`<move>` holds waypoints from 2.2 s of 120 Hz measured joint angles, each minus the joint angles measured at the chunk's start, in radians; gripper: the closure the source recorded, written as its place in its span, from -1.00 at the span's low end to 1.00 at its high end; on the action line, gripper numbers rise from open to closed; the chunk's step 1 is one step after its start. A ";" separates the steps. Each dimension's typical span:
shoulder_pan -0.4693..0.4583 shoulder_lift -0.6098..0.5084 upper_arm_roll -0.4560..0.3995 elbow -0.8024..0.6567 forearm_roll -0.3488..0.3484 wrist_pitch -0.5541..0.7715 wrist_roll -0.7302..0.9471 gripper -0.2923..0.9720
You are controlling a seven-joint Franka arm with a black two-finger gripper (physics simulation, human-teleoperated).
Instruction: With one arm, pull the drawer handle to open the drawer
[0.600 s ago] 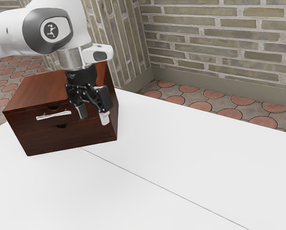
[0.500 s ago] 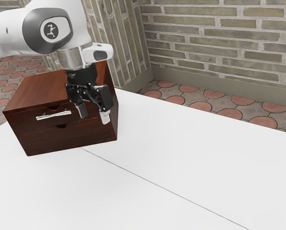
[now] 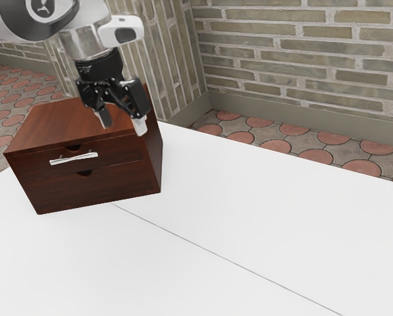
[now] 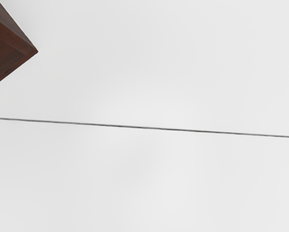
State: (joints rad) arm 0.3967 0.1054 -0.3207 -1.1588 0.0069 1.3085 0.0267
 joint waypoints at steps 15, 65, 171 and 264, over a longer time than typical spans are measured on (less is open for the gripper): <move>0.010 0.015 0.004 -0.097 0.012 0.059 -0.007 -0.54; 0.139 0.024 0.063 -0.190 0.101 0.126 0.370 -0.54; 0.237 0.191 0.000 -0.095 0.120 0.314 1.082 -0.54; 0.301 -0.122 0.069 -0.495 0.093 0.475 1.268 -0.54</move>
State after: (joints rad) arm 0.6973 -0.0168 -0.2516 -1.6536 0.0995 1.7840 1.2943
